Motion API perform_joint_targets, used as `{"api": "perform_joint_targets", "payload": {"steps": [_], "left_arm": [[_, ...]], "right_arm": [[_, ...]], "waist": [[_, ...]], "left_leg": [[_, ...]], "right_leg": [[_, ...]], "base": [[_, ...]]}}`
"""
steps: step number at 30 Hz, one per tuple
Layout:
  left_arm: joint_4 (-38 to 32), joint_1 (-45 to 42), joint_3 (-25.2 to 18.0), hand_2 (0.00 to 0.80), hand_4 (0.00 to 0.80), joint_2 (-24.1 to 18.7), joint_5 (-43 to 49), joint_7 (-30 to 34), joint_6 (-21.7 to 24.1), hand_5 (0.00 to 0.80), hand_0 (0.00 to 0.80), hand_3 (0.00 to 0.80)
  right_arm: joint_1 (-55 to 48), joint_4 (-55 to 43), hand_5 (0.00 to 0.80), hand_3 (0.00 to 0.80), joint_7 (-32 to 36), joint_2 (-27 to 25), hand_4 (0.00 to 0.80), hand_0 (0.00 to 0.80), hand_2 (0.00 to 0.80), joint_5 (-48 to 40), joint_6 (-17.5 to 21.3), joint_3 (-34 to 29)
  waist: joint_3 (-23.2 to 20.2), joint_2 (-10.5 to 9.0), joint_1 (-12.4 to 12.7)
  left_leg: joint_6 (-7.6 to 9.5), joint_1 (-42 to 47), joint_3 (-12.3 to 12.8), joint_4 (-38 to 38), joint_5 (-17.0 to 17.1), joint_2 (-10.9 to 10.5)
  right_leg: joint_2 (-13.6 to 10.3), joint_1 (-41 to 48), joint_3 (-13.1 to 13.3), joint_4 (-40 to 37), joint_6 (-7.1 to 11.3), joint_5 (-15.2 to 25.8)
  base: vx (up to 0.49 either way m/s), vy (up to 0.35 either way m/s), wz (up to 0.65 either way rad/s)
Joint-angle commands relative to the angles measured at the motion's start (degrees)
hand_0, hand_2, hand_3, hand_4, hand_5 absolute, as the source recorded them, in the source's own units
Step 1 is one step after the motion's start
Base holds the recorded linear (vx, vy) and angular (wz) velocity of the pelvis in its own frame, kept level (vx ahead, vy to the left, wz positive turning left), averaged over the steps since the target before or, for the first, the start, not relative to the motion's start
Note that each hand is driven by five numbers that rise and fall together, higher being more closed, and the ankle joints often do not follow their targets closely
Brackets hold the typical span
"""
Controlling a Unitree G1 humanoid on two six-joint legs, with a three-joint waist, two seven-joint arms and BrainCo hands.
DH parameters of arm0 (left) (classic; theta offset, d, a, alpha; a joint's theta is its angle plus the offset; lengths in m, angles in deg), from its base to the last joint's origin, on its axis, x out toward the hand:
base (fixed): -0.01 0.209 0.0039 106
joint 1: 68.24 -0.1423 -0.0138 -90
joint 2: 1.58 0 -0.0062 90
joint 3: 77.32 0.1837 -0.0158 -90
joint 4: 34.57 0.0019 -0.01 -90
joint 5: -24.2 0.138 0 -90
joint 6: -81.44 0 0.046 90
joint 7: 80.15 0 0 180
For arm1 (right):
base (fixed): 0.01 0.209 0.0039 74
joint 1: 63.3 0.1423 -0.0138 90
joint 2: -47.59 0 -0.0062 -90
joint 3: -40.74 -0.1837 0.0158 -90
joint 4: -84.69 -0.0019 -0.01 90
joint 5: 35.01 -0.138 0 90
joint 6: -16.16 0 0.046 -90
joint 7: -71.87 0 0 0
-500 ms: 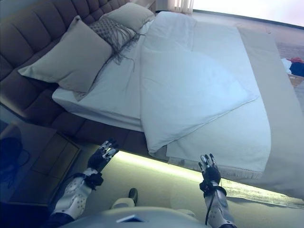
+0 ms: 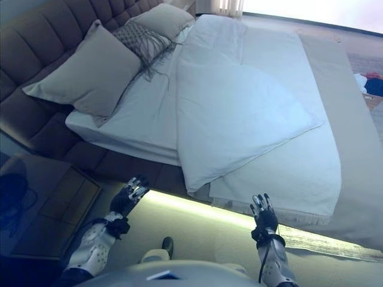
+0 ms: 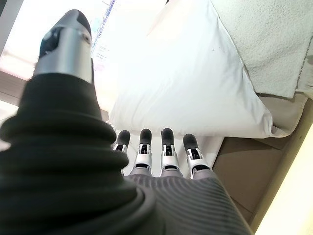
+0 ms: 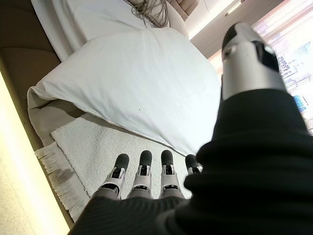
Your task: Make the bed neatly
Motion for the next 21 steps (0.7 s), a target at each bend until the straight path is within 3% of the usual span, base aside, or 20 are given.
{"api": "perform_joint_targets", "payload": {"steps": [1,9,15,21], "left_arm": [[-3.2,1.8,-3.1,0.0,0.0,-1.0,1.2,-0.9,3.6,0.0,0.0,0.0],[-2.7,0.4,-4.4,0.0,0.0,-0.6,0.1,-0.6,5.2,0.0,0.0,0.0],[-3.0,1.6,-3.6,0.0,0.0,-0.6,1.0,-0.6,3.7,0.0,0.0,0.0],[-3.0,1.3,-4.8,0.0,0.0,-1.0,1.7,-1.9,3.4,0.0,0.0,0.0]], "right_arm": [[2.9,-4.4,0.0,0.0,1.2,-2.1,0.0,0.0,0.0,0.8,0.4,-0.6],[2.9,-4.2,0.0,0.0,1.3,-3.8,0.0,0.0,0.0,1.3,-0.6,-0.7],[3.2,-4.5,0.0,0.0,1.1,-2.8,0.0,0.0,0.0,0.8,-0.3,-0.8],[3.5,-4.4,0.0,0.0,1.4,-1.1,0.0,0.0,0.0,1.7,0.4,-1.1]], "waist": [[1.5,-0.75,0.6],[3.1,-0.85,1.6],[3.0,-0.3,0.5],[3.3,0.57,-0.1]], "left_leg": [[2.44,4.2,4.1,7.0,-10.7,-1.5],[3.25,1.6,-1.0,11.7,-12.4,-3.4],[3.51,3.5,1.5,9.3,-12.0,-3.0],[6.04,4.8,1.6,9.2,-13.2,-4.7]], "right_leg": [[1.6,-7.0,0.2,0.1,-1.58,6.0],[2.1,-7.9,3.7,1.0,-2.46,6.1],[0.5,-7.4,2.7,2.3,-1.41,5.4],[-3.2,-9.5,4.4,8.8,0.26,3.8]], "base": [[-0.019,-0.019,-0.1],[-0.015,0.009,-0.13],[0.029,0.096,-0.03],[0.046,0.159,-0.02]]}}
